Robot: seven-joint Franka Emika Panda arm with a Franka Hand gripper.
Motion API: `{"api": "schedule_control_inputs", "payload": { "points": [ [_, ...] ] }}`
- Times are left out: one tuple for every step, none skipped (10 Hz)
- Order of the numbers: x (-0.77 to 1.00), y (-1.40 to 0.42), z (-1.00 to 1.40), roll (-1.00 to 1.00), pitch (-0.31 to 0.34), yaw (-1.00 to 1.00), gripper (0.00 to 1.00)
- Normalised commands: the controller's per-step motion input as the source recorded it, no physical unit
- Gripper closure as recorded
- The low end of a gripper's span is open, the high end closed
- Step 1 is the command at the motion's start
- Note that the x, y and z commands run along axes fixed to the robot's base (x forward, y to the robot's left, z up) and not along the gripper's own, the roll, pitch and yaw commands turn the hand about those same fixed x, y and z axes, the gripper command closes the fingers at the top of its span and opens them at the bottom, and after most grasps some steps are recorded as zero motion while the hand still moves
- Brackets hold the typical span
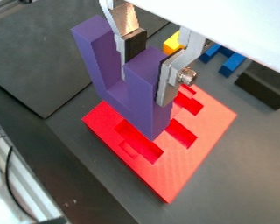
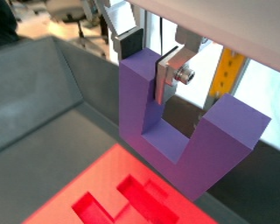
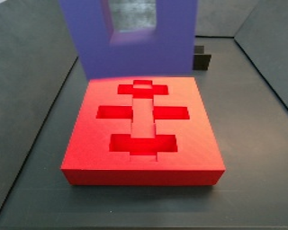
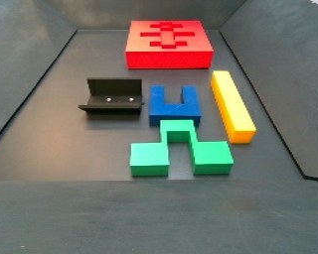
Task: Pick up the purple object. Move up. Place the purple object on the fixture. Regrasp the purple object. Move to above the board. Insert the purple object.
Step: Insert the purple object.
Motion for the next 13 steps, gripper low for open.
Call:
{"api": "schedule_control_inputs", "payload": {
  "points": [
    [0.34, 0.03, -0.80, 0.00, 0.204, 0.17, 1.00],
    [0.20, 0.10, -0.78, 0.00, 0.164, 0.35, 1.00],
    [0.00, 0.12, -0.46, -0.08, 0.114, 0.38, 1.00],
    [0.00, 0.00, 0.00, 0.18, 0.001, 0.13, 1.00],
    [-0.25, 0.00, 0.06, 0.28, -0.026, 0.00, 1.00],
    [-0.10, -0.04, 0.01, 0.30, 0.000, 0.00, 1.00],
    [0.00, -0.05, -0.05, 0.21, 0.003, 0.00, 1.00],
    [0.25, -0.18, -0.08, 0.29, 0.054, 0.00, 1.00],
    [0.58, -0.27, -0.06, 0.28, 0.116, 0.00, 1.00],
    [0.66, -0.28, -0.08, 0.21, 0.126, 0.00, 1.00],
    [0.38, -0.18, -0.01, 0.21, 0.091, 0.00, 1.00],
    [0.00, 0.00, 0.00, 0.01, -0.019, 0.00, 1.00],
    [-0.12, 0.00, 0.00, 0.00, -0.046, 0.00, 1.00]
  ]
}}
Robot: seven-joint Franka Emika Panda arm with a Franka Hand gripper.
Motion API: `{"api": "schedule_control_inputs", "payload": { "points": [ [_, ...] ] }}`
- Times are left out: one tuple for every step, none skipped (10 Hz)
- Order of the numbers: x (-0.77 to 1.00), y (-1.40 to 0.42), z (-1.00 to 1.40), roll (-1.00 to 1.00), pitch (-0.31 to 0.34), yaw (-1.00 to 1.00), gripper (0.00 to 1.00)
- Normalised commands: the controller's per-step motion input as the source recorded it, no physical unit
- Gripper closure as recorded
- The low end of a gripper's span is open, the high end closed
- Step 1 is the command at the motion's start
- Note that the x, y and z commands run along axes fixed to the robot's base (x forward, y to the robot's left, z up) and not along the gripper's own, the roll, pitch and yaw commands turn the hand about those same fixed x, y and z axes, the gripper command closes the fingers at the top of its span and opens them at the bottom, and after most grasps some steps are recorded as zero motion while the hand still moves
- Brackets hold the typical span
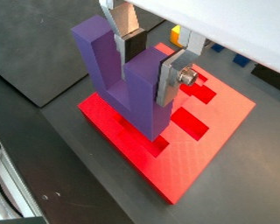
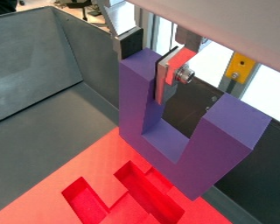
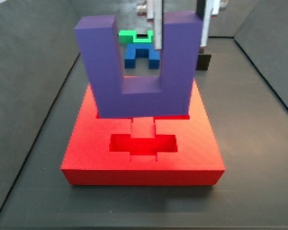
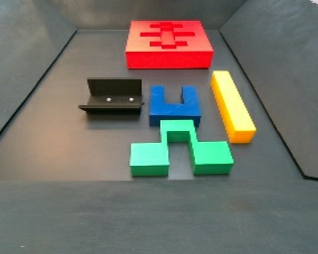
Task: Pick up the purple object. Move up. Place the purple object on the fixture. Regrasp the purple object. Move to above the board. Insert the purple object.
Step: Insert the purple object.
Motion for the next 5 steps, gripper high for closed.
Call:
{"api": "schedule_control_inputs", "payload": {
  "points": [
    [0.01, 0.00, -0.21, 0.00, -0.143, 0.00, 1.00],
    [0.41, 0.00, -0.24, 0.12, -0.124, 0.00, 1.00],
    [0.54, 0.00, -0.18, 0.17, -0.109, -0.09, 1.00],
    [0.57, 0.00, -0.21, 0.17, -0.139, -0.09, 1.00],
    [0.59, -0.02, -0.26, 0.27, -0.173, -0.09, 1.00]
  ]
}}
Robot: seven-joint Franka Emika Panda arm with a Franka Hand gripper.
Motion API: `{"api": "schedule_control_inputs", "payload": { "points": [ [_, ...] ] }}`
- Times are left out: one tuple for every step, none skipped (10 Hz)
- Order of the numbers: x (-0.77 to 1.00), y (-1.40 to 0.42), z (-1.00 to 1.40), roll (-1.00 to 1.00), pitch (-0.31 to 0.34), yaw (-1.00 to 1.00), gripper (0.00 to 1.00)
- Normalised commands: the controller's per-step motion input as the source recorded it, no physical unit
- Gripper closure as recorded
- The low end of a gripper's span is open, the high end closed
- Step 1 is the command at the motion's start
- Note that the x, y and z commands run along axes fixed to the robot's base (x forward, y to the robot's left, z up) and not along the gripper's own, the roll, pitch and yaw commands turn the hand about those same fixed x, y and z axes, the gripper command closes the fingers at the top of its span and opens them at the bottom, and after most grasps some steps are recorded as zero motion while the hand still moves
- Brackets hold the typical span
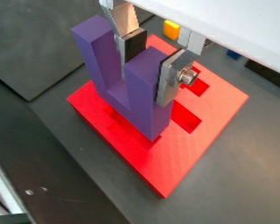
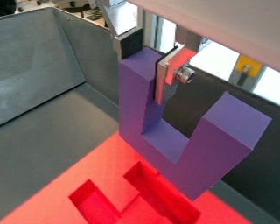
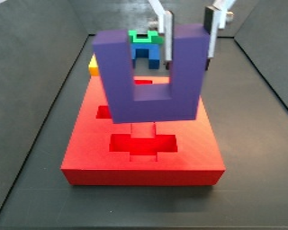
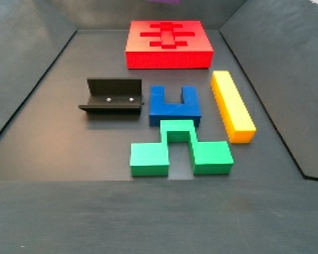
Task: Pick up the purple object. Move up. Place the purple object on the fixture. Regrasp the purple object. Move to above the board. Insert the purple object.
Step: Insert the purple object.
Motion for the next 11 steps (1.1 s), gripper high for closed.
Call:
{"api": "schedule_control_inputs", "payload": {
  "points": [
    [0.51, 0.00, -0.33, 0.24, -0.180, -0.07, 1.00],
    [0.45, 0.00, -0.39, 0.22, -0.180, 0.00, 1.00],
    [0.33, 0.13, -0.49, 0.13, -0.210, 0.07, 1.00],
    [0.00, 0.15, -0.47, 0.09, -0.331, 0.19, 1.00],
    [0.07, 0.01, -0.39, 0.06, -0.286, 0.30, 1.00],
    [0.00, 0.00, -0.32, 0.08, -0.159, 0.23, 1.00],
    [-0.15, -0.12, -0.23, 0.02, -0.106, 0.09, 1.00],
    [-0.27, -0.09, -0.18, 0.01, -0.111, 0.09, 1.00],
    [-0.33, -0.10, -0.19, 0.05, -0.099, 0.15, 1.00],
    [-0.27, -0.14, -0.21, 0.05, -0.077, 0.10, 1.00],
    [-0.20, -0.13, -0.19, 0.07, -0.046, 0.02, 1.00]
  ]
}}
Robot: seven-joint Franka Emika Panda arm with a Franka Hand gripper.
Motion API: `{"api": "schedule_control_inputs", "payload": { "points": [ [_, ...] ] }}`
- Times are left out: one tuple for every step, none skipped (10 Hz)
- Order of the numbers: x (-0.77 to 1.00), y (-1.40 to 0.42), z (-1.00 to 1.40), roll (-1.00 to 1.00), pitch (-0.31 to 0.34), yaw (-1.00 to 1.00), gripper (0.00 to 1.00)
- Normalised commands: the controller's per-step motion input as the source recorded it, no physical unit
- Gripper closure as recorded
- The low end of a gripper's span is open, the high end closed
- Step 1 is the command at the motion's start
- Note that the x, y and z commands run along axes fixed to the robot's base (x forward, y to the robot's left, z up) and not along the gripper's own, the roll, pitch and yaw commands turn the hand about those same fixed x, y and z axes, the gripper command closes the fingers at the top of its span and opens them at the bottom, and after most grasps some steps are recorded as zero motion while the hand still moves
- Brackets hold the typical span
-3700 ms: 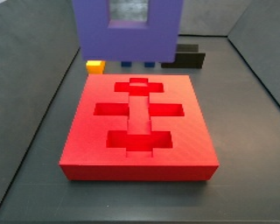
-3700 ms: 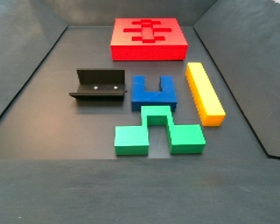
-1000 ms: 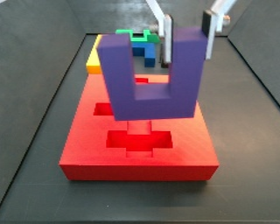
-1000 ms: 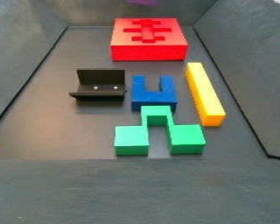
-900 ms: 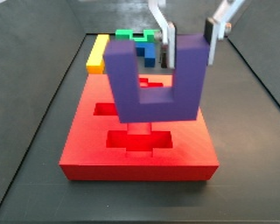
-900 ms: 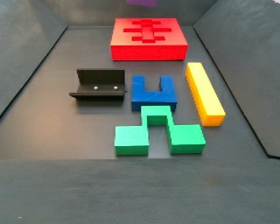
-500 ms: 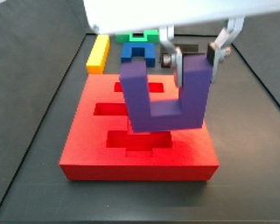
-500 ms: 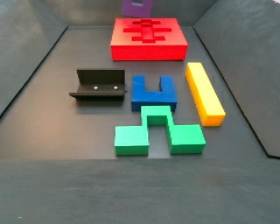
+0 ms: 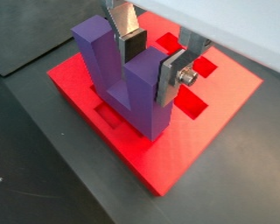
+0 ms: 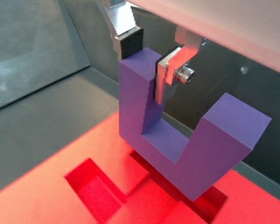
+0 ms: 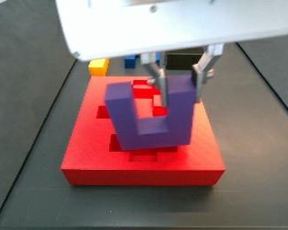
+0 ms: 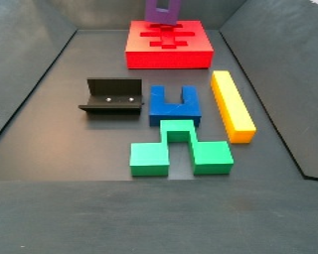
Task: Pick up the purple object. Move up. Place the purple object on the fixture. Regrasp the purple object. Move to above the board. Insert the purple object.
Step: Insert the purple object.
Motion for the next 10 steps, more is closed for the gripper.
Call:
{"api": "schedule_control_inputs", "payload": {
  "points": [
    [-0.24, -0.04, -0.18, 0.00, -0.054, 0.06, 1.00],
    [-0.10, -0.06, -0.15, 0.03, -0.020, 0.03, 1.00],
    [0.00, 0.00, -0.03, 0.07, -0.010, 0.00, 1.00],
    [0.00, 0.13, -0.02, 0.06, -0.006, 0.00, 1.00],
    [0.00, 0.09, -0.05, 0.00, 0.000, 0.00, 1.00],
    [0.00, 0.01, -0.07, 0.00, 0.000, 0.00, 1.00],
    [0.00, 0.00, -0.08, 0.01, 0.000, 0.00, 1.00],
    [0.00, 0.00, -0.14, 0.03, 0.000, 0.00, 1.00],
    [-0.05, 0.00, -0.21, 0.06, 0.000, 0.00, 1.00],
    [-0.06, 0.00, -0.19, 0.11, 0.000, -0.01, 1.00]
  ]
}}
